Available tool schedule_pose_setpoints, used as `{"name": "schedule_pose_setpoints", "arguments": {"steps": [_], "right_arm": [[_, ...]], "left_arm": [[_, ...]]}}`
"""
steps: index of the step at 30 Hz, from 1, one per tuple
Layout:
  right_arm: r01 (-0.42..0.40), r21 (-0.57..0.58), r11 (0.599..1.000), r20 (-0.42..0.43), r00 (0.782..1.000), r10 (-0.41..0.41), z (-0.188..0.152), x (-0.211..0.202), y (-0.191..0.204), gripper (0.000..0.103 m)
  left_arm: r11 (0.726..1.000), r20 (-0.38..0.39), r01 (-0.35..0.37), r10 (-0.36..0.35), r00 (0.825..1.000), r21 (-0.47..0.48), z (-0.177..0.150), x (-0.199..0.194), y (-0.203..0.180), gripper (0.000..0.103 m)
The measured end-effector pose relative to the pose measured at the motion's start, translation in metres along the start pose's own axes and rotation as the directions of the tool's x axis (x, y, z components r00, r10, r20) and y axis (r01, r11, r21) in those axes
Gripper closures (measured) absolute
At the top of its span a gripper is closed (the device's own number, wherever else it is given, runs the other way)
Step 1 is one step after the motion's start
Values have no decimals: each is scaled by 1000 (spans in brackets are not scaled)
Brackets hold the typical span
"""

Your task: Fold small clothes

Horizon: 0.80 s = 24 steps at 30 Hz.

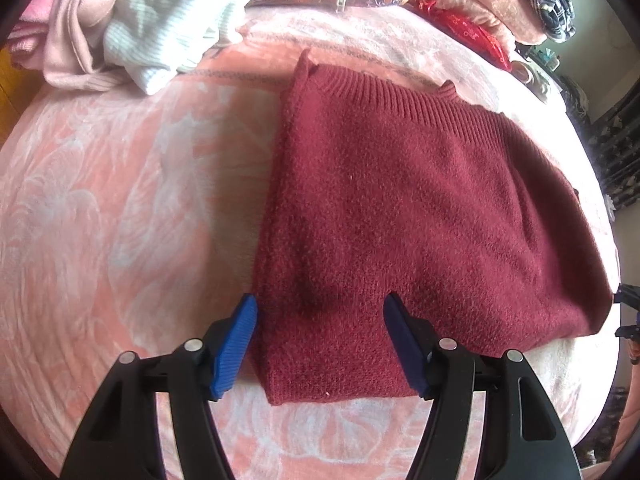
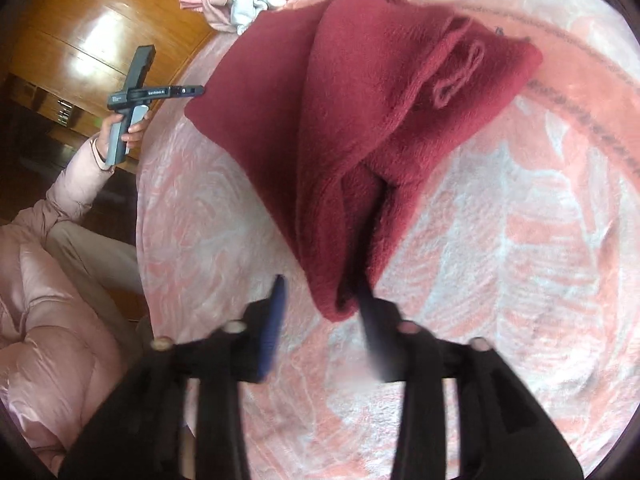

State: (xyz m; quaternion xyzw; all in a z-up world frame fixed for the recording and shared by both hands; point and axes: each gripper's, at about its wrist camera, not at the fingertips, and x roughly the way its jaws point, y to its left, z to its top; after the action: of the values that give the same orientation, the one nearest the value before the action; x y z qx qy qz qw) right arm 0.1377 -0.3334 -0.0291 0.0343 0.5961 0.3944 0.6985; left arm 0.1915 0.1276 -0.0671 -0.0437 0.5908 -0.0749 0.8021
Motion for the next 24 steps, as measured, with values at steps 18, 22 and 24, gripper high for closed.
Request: {"name": "schedule_pose_setpoints", "arguments": {"steps": [18, 22, 24], "right_arm": [[323, 302, 897, -10, 942, -335, 147, 60, -61, 69], [265, 335, 904, 80, 948, -308, 144, 28, -66, 98], [286, 352, 891, 131, 928, -349, 144, 6, -63, 98]], "left_arm": [[998, 8, 28, -28, 1000, 61, 49, 42, -28, 33], [996, 14, 37, -39, 999, 78, 47, 41, -24, 32], [997, 17, 45, -46, 999, 69, 47, 38, -22, 32]]}}
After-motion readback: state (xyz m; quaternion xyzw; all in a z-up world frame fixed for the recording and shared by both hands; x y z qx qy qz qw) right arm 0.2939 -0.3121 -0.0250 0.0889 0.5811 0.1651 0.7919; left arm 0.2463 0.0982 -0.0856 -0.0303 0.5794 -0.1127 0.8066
